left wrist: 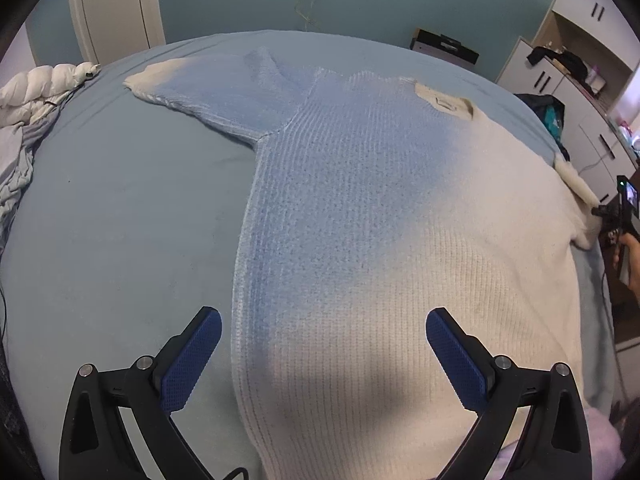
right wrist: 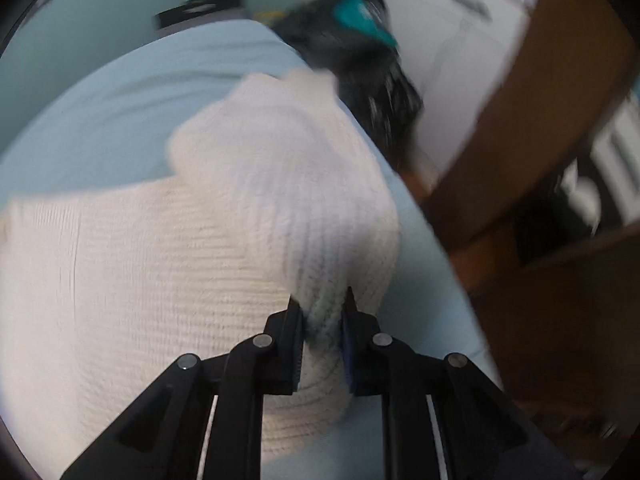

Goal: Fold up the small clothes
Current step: 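Grasp the cream sleeve with the right gripper and lift it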

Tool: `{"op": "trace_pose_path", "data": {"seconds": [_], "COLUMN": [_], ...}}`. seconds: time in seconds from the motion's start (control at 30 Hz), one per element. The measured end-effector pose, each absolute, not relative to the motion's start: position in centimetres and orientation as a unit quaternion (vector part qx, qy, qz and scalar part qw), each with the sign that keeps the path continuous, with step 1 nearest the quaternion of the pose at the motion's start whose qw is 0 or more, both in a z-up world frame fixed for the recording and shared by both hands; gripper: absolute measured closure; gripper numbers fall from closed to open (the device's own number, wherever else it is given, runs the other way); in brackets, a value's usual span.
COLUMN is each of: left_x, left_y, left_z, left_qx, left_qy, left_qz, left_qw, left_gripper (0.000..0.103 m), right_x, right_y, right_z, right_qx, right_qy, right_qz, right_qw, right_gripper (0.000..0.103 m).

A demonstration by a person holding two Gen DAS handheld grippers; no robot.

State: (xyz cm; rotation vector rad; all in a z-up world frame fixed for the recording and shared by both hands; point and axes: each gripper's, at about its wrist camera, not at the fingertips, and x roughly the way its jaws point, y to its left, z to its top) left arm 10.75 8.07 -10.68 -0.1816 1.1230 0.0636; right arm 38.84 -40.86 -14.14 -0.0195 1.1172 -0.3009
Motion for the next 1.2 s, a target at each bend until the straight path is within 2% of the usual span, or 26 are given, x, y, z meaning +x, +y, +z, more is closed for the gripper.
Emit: {"op": "trace_pose_path", "data": {"seconds": [0.1, 0.17, 0.23, 0.3, 0.37, 0.43, 0.47, 0.5, 0.63, 0.73, 0.83, 0.87, 0.9, 0.93, 0.97, 1.07, 1.2], "left_x": [10.2, 9.9, 9.6, 9.5, 9.4, 9.4, 9.5, 9.6, 10.0, 10.1, 10.3, 10.3, 10.3, 10.4, 10.3, 10.0, 9.5], "left_y": [8.3, 8.3, 8.3, 8.3, 8.2, 8.1, 8.0, 7.9, 7.8, 7.9, 8.0, 8.0, 8.1, 8.1, 8.1, 8.3, 9.0], "left_z": [-9.9, -9.3, -8.8, -8.6, -8.5, -8.6, -8.7, -8.8, -9.2, -9.5, -9.9, -10.0, -10.0, -10.0, -9.9, -9.0, -8.4], "left_qx": [-0.093, -0.097, -0.096, -0.097, -0.097, -0.096, -0.095, -0.095, -0.089, -0.085, -0.086, -0.087, -0.086, -0.084, -0.082, -0.072, -0.088], "left_qy": [0.523, 0.516, 0.511, 0.509, 0.51, 0.511, 0.512, 0.514, 0.519, 0.52, 0.524, 0.525, 0.525, 0.525, 0.523, 0.509, 0.505], "left_qz": [0.031, 0.029, 0.031, 0.029, 0.025, 0.025, 0.024, 0.023, 0.024, 0.027, 0.032, 0.033, 0.035, 0.037, 0.038, 0.049, 0.047], "left_qw": [0.847, 0.851, 0.854, 0.855, 0.854, 0.854, 0.853, 0.852, 0.85, 0.849, 0.847, 0.846, 0.846, 0.846, 0.848, 0.856, 0.858], "left_gripper": [0.0, 0.0, 0.0, 0.0, 0.0, 0.0, 0.0, 0.0, 0.0, 0.0, 0.0, 0.0, 0.0, 0.0, 0.0, 0.0, 0.0], "right_x": [34.0, 29.7, 26.2, 22.8, 20.8, 19.8, 19.5, 19.6, 22.6, 25.9, 28.5, 28.6, 28.8, 29.2, 29.6, 29.1, 26.3], "right_y": [-37.0, -35.0, -33.7, -33.2, -34.7, -37.5, -39.4, -41.4, -45.0, -45.1, -45.2, -45.6, -45.4, -45.3, -44.5, -40.3, -37.0], "right_z": [-9.8, -8.2, -8.4, -9.1, -8.5, -6.7, -5.9, -5.7, -8.9, -10.7, -12.0, -12.0, -11.6, -10.8, -9.7, -2.2, 6.8], "right_qx": [-0.004, 0.044, 0.085, 0.141, 0.192, 0.227, 0.243, 0.259, 0.352, 0.337, 0.378, 0.403, 0.41, 0.394, 0.36, 0.182, 0.05], "right_qy": [0.46, 0.465, 0.506, 0.539, 0.516, 0.467, 0.432, 0.401, 0.439, 0.47, 0.491, 0.483, 0.48, 0.486, 0.491, 0.444, 0.356], "right_qz": [-0.078, -0.023, 0.028, 0.104, 0.121, 0.085, 0.052, 0.014, -0.007, -0.024, -0.02, -0.02, -0.029, -0.043, -0.06, -0.091, -0.157], "right_qw": [0.885, 0.884, 0.858, 0.824, 0.826, 0.85, 0.867, 0.879, 0.827, 0.816, 0.785, 0.777, 0.775, 0.778, 0.791, 0.872, 0.92], "right_gripper": [0.093, 0.092, 0.085, 0.066, 0.056, 0.031, 0.004, 0.001, 0.001, 0.001, 0.002, 0.014, 0.05, 0.066, 0.076, 0.089, 0.089]}}
